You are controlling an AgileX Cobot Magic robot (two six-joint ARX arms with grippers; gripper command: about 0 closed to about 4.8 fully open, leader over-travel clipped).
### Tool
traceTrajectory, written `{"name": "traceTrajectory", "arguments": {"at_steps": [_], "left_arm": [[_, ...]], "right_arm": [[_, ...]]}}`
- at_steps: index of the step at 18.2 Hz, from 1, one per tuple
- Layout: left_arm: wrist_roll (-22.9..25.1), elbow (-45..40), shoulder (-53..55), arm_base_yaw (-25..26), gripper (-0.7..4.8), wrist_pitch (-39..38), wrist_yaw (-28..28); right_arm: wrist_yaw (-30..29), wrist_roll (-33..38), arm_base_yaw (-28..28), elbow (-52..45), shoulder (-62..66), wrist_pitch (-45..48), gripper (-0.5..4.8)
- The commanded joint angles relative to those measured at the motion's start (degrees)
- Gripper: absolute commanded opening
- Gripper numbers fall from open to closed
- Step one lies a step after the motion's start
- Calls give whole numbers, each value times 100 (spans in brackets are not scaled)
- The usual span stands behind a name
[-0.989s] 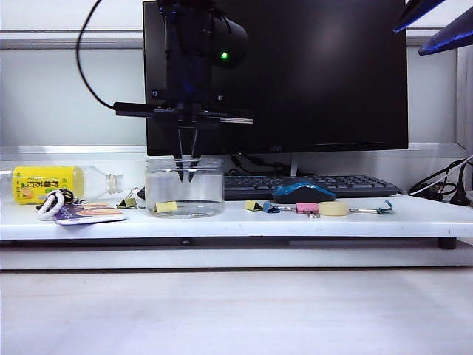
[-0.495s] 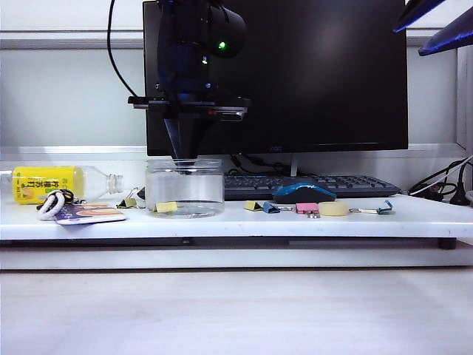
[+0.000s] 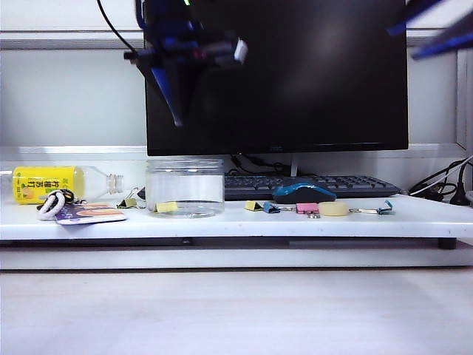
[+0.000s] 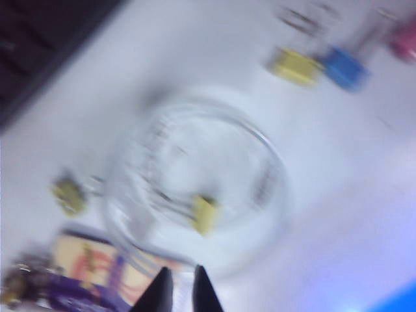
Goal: Take the clips out of the round transparent plastic box and place them on the table.
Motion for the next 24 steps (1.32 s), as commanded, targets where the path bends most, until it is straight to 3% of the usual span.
{"name": "traceTrajectory", "arguments": {"at_steps": [1, 5, 8, 9, 16, 22, 24], "left_arm": [[264, -413, -186, 0, 58, -61, 293], [640, -1145, -212, 0, 59, -59, 94], [866, -1152, -208, 9, 63, 61, -57], [890, -1152, -208, 46, 91, 201, -57], [1152, -1145, -210, 39, 92, 697, -13], [1093, -1147, -179, 28, 91, 992, -33], [684, -1147, -138, 28, 91, 1060, -87]], "right_arm": [[-787, 63, 4, 28, -7, 317, 213], [-907, 188, 7, 28, -9, 286, 213], [-903, 192, 4, 26, -9, 280, 213], [-903, 192, 7, 26, -9, 258, 213], [-898, 186, 4, 24, -7, 149, 213], [-872, 184, 4, 24, -4, 155, 213], [-857, 181, 4, 24, 0, 155, 213]]}}
